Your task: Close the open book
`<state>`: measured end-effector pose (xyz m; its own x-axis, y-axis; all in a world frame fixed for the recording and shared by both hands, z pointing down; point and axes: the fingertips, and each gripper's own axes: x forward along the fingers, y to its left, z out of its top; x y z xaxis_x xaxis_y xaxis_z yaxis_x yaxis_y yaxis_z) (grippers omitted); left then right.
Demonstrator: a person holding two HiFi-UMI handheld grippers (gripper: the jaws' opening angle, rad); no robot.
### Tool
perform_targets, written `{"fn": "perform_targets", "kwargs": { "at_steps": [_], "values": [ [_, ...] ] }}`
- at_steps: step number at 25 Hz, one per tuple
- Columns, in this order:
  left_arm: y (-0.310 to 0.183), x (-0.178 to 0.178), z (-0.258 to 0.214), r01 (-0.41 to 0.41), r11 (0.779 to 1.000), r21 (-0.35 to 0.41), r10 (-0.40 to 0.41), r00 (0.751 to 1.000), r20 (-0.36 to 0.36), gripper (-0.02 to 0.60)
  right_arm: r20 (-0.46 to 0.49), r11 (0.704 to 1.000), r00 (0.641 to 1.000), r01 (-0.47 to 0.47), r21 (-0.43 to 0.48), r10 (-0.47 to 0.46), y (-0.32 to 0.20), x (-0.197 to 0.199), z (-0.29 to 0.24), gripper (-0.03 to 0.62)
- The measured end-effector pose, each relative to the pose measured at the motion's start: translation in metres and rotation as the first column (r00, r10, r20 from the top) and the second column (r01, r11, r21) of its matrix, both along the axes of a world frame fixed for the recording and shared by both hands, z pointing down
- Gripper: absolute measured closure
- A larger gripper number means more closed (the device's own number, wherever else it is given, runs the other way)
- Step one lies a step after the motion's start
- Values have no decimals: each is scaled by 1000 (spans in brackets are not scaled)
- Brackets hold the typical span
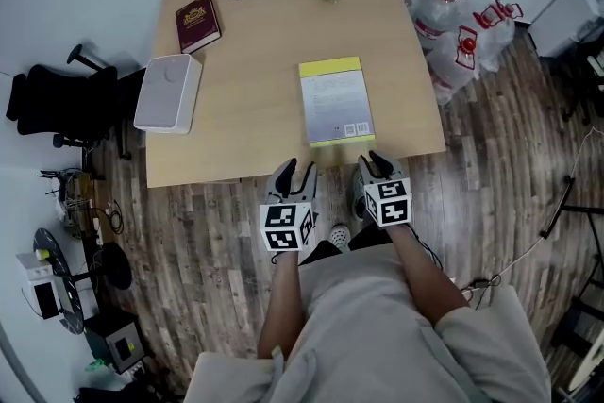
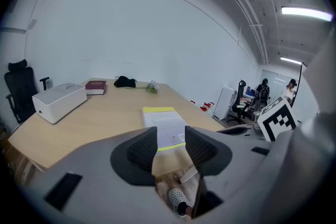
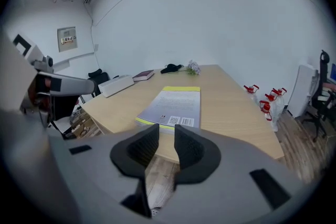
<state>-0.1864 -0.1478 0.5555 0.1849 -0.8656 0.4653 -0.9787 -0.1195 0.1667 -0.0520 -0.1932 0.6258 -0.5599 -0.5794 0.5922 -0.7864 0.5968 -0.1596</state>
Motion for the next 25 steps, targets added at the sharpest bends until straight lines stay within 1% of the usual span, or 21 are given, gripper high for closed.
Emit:
{"fn": "perform_targets", "kwargs": {
  "at_steps": [5, 16, 25],
  "values": [
    [15, 11, 0, -23, 1000, 10, 23, 1000, -6, 408, 30, 998, 998, -56, 13, 56, 18, 19, -9, 496],
    [52, 26, 2, -57, 998, 24, 58, 998, -14, 410, 63, 992, 991, -121, 43, 119, 71, 48, -16, 500],
    [66, 45, 1, -111, 993, 40, 112, 994, -9, 414, 97, 972, 970, -228, 51, 222, 94, 89, -18, 505]
  ]
}}
